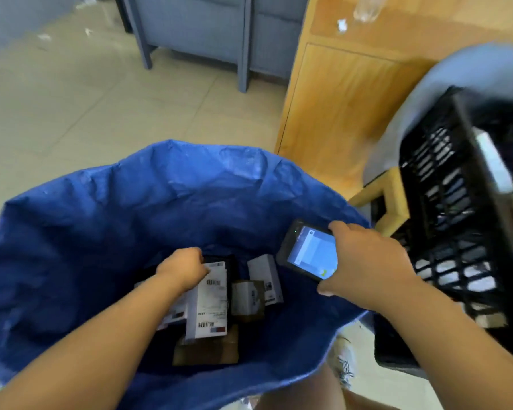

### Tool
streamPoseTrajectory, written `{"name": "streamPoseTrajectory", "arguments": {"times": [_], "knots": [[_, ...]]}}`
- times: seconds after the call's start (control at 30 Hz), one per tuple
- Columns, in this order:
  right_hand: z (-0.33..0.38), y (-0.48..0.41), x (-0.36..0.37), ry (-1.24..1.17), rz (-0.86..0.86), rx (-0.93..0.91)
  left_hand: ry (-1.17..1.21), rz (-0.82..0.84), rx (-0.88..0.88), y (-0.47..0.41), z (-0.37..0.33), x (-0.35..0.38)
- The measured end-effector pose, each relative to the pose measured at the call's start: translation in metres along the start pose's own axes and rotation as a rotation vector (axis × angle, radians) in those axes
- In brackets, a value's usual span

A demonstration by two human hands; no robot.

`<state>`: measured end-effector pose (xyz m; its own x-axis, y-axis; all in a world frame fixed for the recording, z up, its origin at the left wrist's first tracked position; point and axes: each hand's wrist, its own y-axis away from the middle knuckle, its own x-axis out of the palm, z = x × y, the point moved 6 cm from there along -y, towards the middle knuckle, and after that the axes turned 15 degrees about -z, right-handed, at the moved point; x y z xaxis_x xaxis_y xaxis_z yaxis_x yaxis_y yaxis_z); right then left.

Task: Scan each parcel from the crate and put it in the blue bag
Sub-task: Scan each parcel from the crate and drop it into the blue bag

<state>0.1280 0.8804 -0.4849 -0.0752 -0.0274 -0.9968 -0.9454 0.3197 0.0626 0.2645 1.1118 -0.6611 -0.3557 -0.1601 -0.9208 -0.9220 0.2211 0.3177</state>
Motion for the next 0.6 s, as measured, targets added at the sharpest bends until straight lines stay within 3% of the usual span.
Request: {"name": "streamPoseTrajectory", "arguments": {"times": [0.33,0.6], "knots": [[-0.091,0.105,-0.112,-0.047,-0.275,0.172,0.277,-0.184,0.336,0.088,-0.121,-0.114],[-0.195,0.186,-0.157,-0.148,-0.474,0.362,0.429,-0.2,0.626,0.162,-0.257,-0.147]]}}
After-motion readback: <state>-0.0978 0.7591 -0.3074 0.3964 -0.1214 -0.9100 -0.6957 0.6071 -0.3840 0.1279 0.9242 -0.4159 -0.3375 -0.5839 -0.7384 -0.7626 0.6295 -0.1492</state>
